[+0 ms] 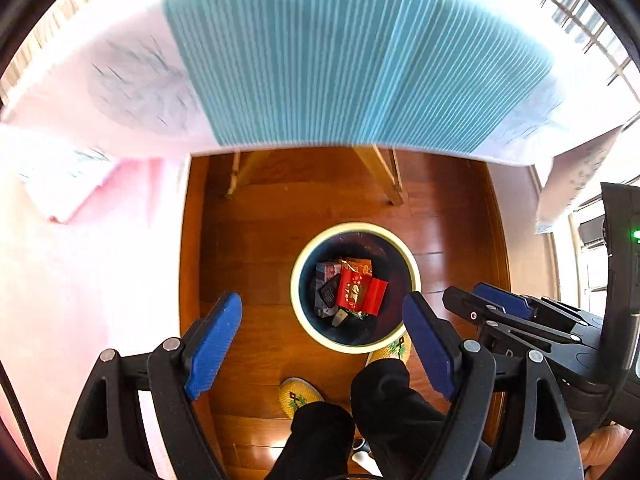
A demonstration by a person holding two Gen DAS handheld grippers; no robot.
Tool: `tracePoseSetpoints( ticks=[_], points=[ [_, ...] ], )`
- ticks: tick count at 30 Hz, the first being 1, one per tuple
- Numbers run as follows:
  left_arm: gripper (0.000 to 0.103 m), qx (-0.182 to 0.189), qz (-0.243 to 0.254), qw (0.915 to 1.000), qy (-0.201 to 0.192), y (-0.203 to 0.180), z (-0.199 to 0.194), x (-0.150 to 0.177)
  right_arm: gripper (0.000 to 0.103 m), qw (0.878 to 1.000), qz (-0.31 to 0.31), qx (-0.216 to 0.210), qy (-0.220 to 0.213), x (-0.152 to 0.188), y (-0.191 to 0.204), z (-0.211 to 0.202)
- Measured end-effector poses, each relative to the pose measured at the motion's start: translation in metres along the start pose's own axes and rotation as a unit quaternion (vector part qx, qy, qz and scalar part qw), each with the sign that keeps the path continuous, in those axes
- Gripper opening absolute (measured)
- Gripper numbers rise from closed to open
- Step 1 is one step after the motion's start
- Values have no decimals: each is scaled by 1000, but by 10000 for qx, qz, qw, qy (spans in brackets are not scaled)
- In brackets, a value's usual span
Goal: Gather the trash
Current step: 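Raise both tools back toward the table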
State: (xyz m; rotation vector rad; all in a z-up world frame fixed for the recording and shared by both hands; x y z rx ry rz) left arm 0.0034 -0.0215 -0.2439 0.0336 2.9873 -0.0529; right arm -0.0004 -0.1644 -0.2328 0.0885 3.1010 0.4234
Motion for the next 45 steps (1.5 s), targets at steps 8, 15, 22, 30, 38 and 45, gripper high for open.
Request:
tracePoseSetpoints(
  ticks=[8,15,22,30,38,45],
  points=[
    [81,-41,13,9988,-485,19,-108,1,37,9995,-178,-96,-224,9,41,-74],
    [81,-173,-32,9929,-1173,38,-199,-4,37,9954,-692,-236,-614,16,87,-152],
    [81,-305,-110,9821,-1855,60,-281,-15,37,9854,-1208,-68,-1200,9,123,-229],
    [81,-303,-214,9690,-2443,74,-345,-38,37,9721,-1391,0,-1891,-19,153,-293],
    [81,-328,-234,9599,-2773,74,-366,-76,37,9613,-1549,131,-2274,-66,166,-328],
    [81,-467,-635,9584,-2743,75,-350,-133,39,9555,-1828,153,-2310,-132,163,-327]
  ],
)
Point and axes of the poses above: each gripper's, at about its wrist camera, not at the fingertips, and z roughly the way its jaws point, y to its left, x to its underside, the point moved 3 cm from there along z, roughly the way its jaws point, and after that the axes turned 6 degrees about y, right-handed, at the moved point
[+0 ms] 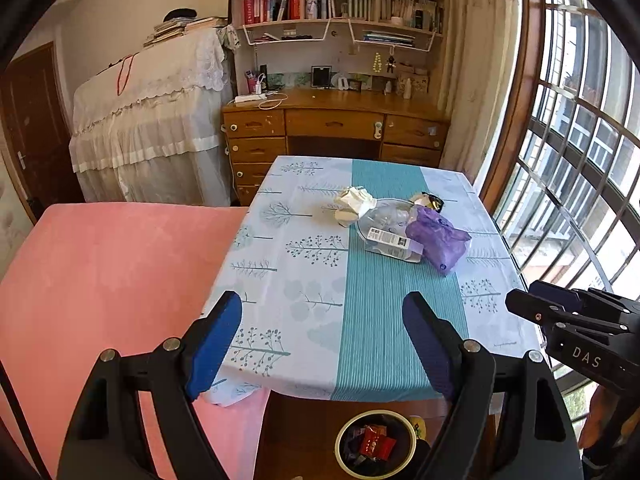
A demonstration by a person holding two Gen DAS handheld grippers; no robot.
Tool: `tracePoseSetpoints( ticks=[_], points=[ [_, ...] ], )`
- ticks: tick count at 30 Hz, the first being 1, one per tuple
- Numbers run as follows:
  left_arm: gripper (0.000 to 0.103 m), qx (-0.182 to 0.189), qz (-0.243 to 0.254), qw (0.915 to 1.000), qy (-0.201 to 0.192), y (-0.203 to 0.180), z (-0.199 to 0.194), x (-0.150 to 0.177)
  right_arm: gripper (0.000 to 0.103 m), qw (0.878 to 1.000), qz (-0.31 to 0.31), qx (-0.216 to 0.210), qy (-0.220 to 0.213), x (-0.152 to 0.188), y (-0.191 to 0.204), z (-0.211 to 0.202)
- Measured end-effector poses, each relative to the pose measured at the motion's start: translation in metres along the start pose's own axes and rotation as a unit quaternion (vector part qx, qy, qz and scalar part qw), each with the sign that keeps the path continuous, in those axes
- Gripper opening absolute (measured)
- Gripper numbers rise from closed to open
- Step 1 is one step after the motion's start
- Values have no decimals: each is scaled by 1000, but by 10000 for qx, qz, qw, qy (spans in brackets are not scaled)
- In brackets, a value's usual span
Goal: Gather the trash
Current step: 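Raise both tools back toward the table, then grasp the white-blue carton with the left tool while the right tool grasps the purple bag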
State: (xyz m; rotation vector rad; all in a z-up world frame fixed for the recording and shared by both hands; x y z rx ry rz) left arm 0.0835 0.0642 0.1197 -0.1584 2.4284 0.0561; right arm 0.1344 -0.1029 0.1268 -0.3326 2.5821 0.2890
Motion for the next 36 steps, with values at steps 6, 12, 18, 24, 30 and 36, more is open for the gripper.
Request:
tracePoseSetpoints(
  ticks=[6,12,18,24,30,36],
  points=[
    [81,-139,-643,9977,183,-18,63,-42,39,9989,-350,-192,237,-52,-38,46],
    [81,-358,-965,9925,666,-46,133,-68,39,9964,-502,-359,580,-101,-87,97],
    [81,-459,-1670,9785,1119,-46,188,-58,39,9921,-582,-442,1024,-132,-121,159],
    [81,-681,-1937,9671,1504,-46,226,-43,39,9853,-436,-680,1506,-138,-136,217],
    [81,-567,-2056,9613,1745,-56,251,-47,39,9790,-262,-818,1850,-132,-147,256],
    [81,-345,-1778,9636,1965,-84,284,-66,39,9717,-367,-869,2166,-115,-151,282]
  ],
)
Point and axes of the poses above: each gripper's, at about its wrist camera, not at the fingertips, and z roughly the way its jaws point, y to its left, x to its underside, the point moved 3 cm from there along z, roughly the way its jaws point, and after that the axes turned 6 degrees about y, right-handed, at the moved point
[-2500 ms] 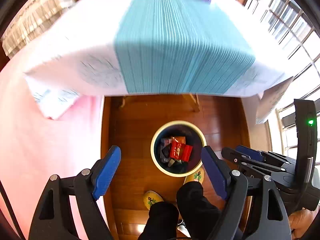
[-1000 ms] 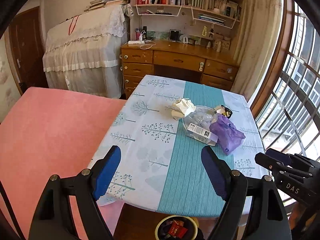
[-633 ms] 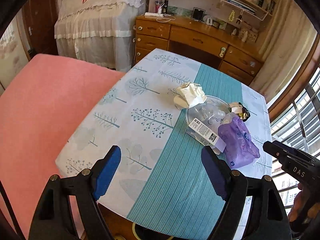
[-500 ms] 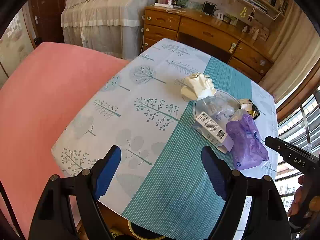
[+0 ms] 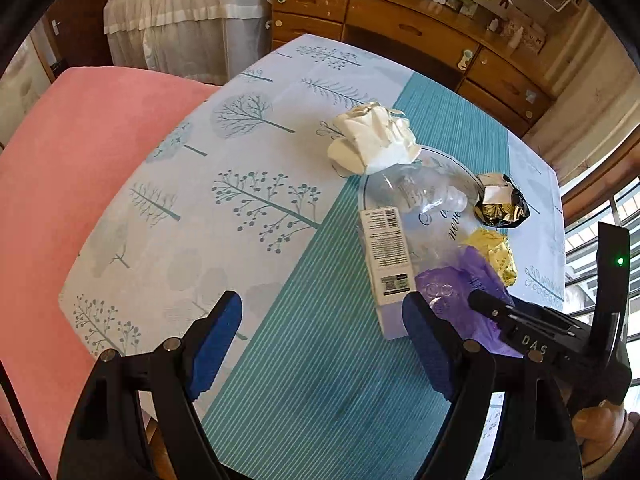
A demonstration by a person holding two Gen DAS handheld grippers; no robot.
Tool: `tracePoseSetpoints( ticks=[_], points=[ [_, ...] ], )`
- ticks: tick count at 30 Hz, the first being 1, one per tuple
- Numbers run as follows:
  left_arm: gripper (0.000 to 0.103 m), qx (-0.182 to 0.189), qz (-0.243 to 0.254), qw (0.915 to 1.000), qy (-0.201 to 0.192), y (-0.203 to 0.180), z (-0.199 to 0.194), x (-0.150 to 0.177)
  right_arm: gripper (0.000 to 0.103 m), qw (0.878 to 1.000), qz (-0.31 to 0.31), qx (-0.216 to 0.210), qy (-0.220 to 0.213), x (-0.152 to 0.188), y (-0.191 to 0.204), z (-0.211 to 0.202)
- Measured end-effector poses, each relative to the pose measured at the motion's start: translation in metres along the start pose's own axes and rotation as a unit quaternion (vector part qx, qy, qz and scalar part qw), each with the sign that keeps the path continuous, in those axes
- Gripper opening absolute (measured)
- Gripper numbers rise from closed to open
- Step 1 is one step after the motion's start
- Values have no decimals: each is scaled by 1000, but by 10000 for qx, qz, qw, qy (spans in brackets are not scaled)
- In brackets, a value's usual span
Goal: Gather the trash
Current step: 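Grasp the white-blue carton with the left tool while the right tool grasps the purple bag, then carry the white-blue carton and purple bag over the bin and open both tools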
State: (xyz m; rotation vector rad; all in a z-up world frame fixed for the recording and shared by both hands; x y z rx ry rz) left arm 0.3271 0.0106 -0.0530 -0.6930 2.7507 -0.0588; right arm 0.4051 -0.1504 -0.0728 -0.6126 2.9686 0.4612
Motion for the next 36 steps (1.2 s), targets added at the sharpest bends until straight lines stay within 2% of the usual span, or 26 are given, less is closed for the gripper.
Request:
tracePoseSetpoints(
  ticks=[7,9,12,16,17,19,20,21,22,30,36],
  points=[
    [81,204,36,9982,571,-27,40,-13,37,9996,-204,-183,36,3,-4,7],
    [81,244,13,9972,713,-32,50,-15,23,9992,-311,-236,24,2,-4,6],
    [81,219,-9,9959,880,-39,65,-18,17,9987,-431,-250,-36,4,-4,1],
    [81,225,30,9942,1047,-47,81,-21,16,9986,-393,-351,-102,7,-8,-7],
    [79,226,50,9940,1070,-50,85,-21,16,9985,-383,-368,-128,8,-9,-10],
    [56,217,104,9930,1160,-53,92,-20,15,9984,-355,-406,-181,9,-10,-16],
    [50,220,130,9919,1242,-55,96,-19,15,9983,-336,-418,-214,10,-12,-19],
    [37,233,134,9910,1310,-56,99,-17,15,9983,-319,-427,-242,11,-12,-22],
    [34,266,128,9903,1361,-56,102,-15,15,9982,-302,-440,-266,12,-12,-24],
    [33,406,90,9925,1152,-40,89,4,15,9975,-242,-480,-457,26,-2,-40],
    [33,523,213,9940,932,-21,55,23,15,9969,-170,-449,-629,45,18,-54]
  ],
)
Point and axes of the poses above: each gripper's, at about its wrist camera, not at the fingertips, and z roughly the way its jaws point, y to its left, x to its underside, the point moved 3 cm from there along z, roughly the way its jaws point, and after that the axes turned 6 degrees about y, right-handed, at the moved point
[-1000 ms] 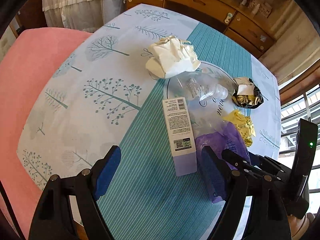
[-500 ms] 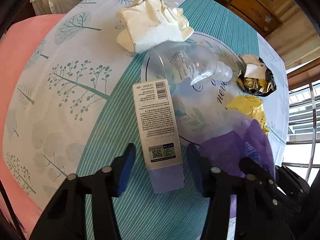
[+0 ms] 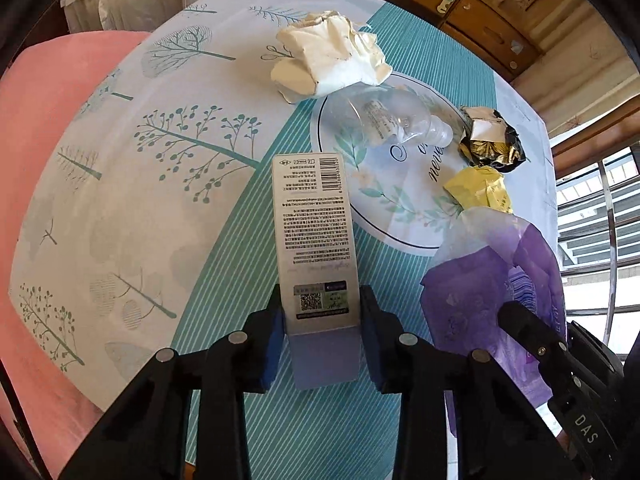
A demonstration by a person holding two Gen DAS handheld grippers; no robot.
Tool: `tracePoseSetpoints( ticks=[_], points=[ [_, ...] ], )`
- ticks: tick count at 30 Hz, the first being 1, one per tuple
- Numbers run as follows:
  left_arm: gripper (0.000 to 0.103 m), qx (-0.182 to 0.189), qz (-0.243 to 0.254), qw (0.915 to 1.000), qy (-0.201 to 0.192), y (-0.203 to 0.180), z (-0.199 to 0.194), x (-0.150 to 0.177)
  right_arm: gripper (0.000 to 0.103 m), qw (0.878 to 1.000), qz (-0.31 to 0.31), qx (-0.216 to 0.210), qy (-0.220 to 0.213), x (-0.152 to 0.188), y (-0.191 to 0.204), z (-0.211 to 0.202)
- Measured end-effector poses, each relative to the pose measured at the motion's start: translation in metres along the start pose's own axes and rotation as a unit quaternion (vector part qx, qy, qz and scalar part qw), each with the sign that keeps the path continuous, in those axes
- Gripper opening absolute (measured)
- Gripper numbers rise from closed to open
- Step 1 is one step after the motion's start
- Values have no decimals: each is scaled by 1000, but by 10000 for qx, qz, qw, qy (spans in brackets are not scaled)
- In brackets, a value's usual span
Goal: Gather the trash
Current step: 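Carry the white-blue carton and purple bag over the bin and open both tools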
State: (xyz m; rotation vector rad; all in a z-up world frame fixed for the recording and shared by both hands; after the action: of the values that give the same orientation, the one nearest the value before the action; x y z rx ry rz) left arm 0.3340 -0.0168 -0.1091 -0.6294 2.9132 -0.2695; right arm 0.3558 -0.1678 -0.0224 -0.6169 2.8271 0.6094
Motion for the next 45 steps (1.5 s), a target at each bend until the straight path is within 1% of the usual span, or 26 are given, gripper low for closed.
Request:
tracePoseSetpoints(
  ticks=[5,9,13,16,18,21,24,26,30,33,35,37,41,43,45],
  points=[
    [33,108,371,9987,-329,13,-45,24,15,9995,114,145,-247,23,26,-18],
    [33,157,870,9940,-643,26,-84,50,15,9978,298,285,-529,52,53,-36],
    [33,249,1397,9857,-910,48,-125,88,15,9941,596,419,-801,94,91,-49],
    [33,265,1775,9774,-1118,68,-154,122,15,9902,893,453,-969,129,122,-55],
    [33,299,1992,9715,-1253,81,-173,145,15,9887,1020,452,-1002,150,141,-55],
    [33,334,2235,9634,-1441,104,-190,177,15,9883,985,619,-986,181,171,-50],
    [33,363,2384,9602,-1409,122,-193,209,15,9876,986,729,-978,211,195,-47],
    [33,370,2478,9601,-1247,129,-188,227,15,9876,1045,758,-899,230,203,-42],
    [33,339,2682,9586,-893,134,-166,258,15,9882,1151,824,-587,269,210,-25],
    [33,307,2776,9581,-641,133,-141,275,15,9872,1282,876,-369,294,205,-9],
    [33,311,2740,9604,-407,132,-116,285,15,9851,1454,890,-221,310,194,6],
    [33,270,2694,9625,-161,130,-86,294,15,9827,1611,913,-38,325,180,27],
    [33,127,2657,9636,247,127,-17,311,15,9762,1951,879,361,352,143,81],
    [33,122,2572,9652,465,127,23,316,15,9727,2085,885,495,363,122,110],
    [33,106,2509,9661,601,127,59,319,15,9706,2161,885,577,371,104,136]
  ],
)
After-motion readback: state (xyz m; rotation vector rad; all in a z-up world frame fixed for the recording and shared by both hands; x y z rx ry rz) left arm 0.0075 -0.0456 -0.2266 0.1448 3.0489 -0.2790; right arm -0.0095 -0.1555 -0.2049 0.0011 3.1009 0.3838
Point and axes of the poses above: each gripper's, at about its wrist camera, not at the fingertips, and z roughly the way its jaws point, y to its left, x to its underside, the point moved 3 cm from there along z, roughly the way its jaws point, and after that the axes turned 6 degrees about y, right-handed, at the moved point
